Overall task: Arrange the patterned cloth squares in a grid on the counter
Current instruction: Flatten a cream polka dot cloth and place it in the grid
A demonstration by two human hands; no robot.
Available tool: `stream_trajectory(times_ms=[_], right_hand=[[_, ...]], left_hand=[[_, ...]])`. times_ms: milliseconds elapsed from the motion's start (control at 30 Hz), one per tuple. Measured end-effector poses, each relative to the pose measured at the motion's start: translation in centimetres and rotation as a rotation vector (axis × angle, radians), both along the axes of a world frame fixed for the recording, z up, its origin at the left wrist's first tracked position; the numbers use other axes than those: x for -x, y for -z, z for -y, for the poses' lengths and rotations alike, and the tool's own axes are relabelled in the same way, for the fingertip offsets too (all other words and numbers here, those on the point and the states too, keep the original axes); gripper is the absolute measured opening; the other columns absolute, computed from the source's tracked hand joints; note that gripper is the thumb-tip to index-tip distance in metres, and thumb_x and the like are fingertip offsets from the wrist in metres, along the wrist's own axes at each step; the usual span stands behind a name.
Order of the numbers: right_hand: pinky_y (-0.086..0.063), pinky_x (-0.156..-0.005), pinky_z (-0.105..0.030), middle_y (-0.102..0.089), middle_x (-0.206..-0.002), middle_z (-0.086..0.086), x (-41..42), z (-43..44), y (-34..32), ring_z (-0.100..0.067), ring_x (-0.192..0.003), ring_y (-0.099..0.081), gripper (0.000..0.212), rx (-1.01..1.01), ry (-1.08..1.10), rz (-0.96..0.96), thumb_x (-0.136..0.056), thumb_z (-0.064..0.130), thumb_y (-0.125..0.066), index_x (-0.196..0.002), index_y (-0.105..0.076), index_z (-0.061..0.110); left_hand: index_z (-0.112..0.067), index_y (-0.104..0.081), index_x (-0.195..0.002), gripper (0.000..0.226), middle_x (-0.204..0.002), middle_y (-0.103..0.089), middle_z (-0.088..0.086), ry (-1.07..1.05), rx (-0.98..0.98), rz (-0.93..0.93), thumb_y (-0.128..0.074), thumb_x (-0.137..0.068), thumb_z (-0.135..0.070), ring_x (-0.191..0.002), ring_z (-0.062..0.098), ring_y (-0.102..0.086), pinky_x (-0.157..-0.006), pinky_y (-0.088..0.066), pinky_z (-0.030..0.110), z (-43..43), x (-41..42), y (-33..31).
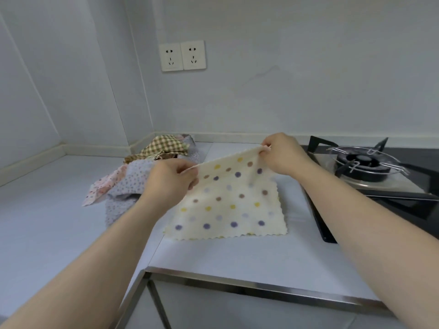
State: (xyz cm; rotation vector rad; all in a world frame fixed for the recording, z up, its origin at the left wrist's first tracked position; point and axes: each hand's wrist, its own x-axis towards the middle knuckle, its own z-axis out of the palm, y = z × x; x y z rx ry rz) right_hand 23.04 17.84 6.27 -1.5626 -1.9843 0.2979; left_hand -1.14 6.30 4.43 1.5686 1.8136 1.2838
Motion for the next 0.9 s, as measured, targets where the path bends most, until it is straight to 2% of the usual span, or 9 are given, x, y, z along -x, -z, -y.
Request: stream_trajectory(times_ms=[33, 100, 167, 267, 367, 467, 567, 767, 900], right_hand=[[-0.044, -0.059, -0.022, -0.070, -0.097, -0.005, -0.5, 0.3, 0.6, -0.024, -0.085, -0.064, 0.021, -0.016, -0.013, -0.041, -0.098, 0.016, -0.052, -0.101, -0.072, 0.013], [-0.044, -0.060, -0.019, -0.071, -0.094, 0.003, -1.4, 1.0, 1.8, -0.018, -0.086, -0.066, 0.019, -0.037, -0.066, -0.094, -0.097, 0.017, -0.054, -0.098, -0.073, 0.020], [-0.052, -0.071, -0.024, -0.073, -0.094, 0.007, -2.2, 2.0, 2.9, -0.014, -0.090, -0.067, 0.018, -0.045, -0.119, -0.094, -0.096, 0.017, -0.055, -0.097, -0.073, 0.023], [-0.054, -0.082, -0.029, -0.072, -0.098, 0.006, -3.4, 4.3, 4.1, -0.012, -0.093, -0.066, 0.014, -0.063, -0.201, -0.044, -0.095, 0.018, -0.059, -0.103, -0.071, 0.023], [-0.052, -0.073, -0.033, -0.070, -0.093, 0.006, -4.3, 6.3, 5.5, -0.015, -0.085, -0.063, 0.012, -0.047, -0.268, 0.138, -0.093, 0.023, -0.058, -0.101, -0.065, 0.028], [-0.054, -0.081, -0.040, -0.069, -0.105, 0.003, -4.2, 7.2, 6.1, -0.019, -0.095, -0.060, 0.008, 0.023, -0.318, 0.293, -0.090, 0.036, -0.059, -0.096, -0.059, 0.030], [-0.053, -0.082, -0.040, -0.067, -0.102, 0.007, -3.8, 7.5, 6.0, -0.017, -0.098, -0.057, 0.018, -0.010, -0.386, 0.343, -0.091, 0.044, -0.059, -0.090, -0.058, 0.026], [-0.048, -0.093, -0.035, -0.067, -0.114, 0.009, -4.5, 7.4, 6.1, -0.013, -0.108, -0.056, 0.019, -0.013, -0.538, 0.391, -0.090, 0.046, -0.062, -0.083, -0.055, 0.029], [-0.049, -0.094, -0.035, -0.068, -0.115, 0.012, -4.9, 7.3, 5.8, -0.009, -0.111, -0.058, 0.023, -0.002, -0.584, 0.346, -0.086, 0.048, -0.063, -0.072, -0.049, 0.036]], left_hand=[[-0.017, -0.076, -0.085, 0.021, -0.078, -0.074, 0.006, 0.000, -0.026, -0.077, -0.062, -0.099, -0.021, -0.074, 0.028, -0.068, -0.061, -0.054, 0.034, -0.1, -0.2, 0.4], [-0.021, -0.076, -0.086, 0.018, -0.077, -0.071, -0.001, 0.002, -0.066, -0.121, -0.064, -0.098, -0.021, -0.068, 0.021, -0.063, -0.058, -0.047, 0.028, 0.0, -0.5, 0.8], [-0.025, -0.078, -0.092, 0.012, -0.084, -0.071, -0.008, 0.012, -0.076, -0.079, -0.068, -0.095, -0.021, -0.068, 0.009, -0.061, -0.062, -0.044, 0.025, 0.1, -0.6, 0.9], [-0.028, -0.077, -0.086, 0.008, -0.085, -0.073, -0.009, 0.034, -0.024, -0.076, -0.076, -0.087, -0.021, -0.073, 0.008, -0.065, -0.065, -0.049, 0.026, 0.2, -0.3, 0.5], [-0.028, -0.075, -0.080, 0.008, -0.083, -0.073, -0.012, 0.098, 0.093, -0.425, -0.082, -0.082, -0.023, -0.077, 0.007, -0.066, -0.065, -0.050, 0.022, 0.7, 0.3, -1.2], [-0.030, -0.071, -0.079, 0.015, -0.094, -0.071, -0.015, 0.160, 0.222, -0.727, -0.085, -0.077, -0.032, -0.086, 0.006, -0.063, -0.071, -0.049, 0.021, 1.3, 0.5, -2.8], [-0.032, -0.068, -0.079, 0.020, -0.096, -0.070, -0.016, 0.220, 0.376, -0.934, -0.085, -0.076, -0.042, -0.091, 0.005, -0.061, -0.080, -0.050, 0.026, 1.6, 0.1, -3.0], [-0.025, -0.070, -0.081, 0.019, -0.094, -0.072, -0.012, 0.318, 0.605, -1.050, -0.083, -0.079, -0.039, -0.084, 0.003, -0.061, -0.067, -0.042, 0.020, 2.0, -1.1, -2.6], [-0.028, -0.071, -0.080, 0.019, -0.098, -0.067, -0.011, 0.315, 0.659, -1.121, -0.084, -0.078, -0.042, -0.088, 0.007, -0.057, -0.071, -0.040, 0.020, 2.3, -1.9, -2.3]])
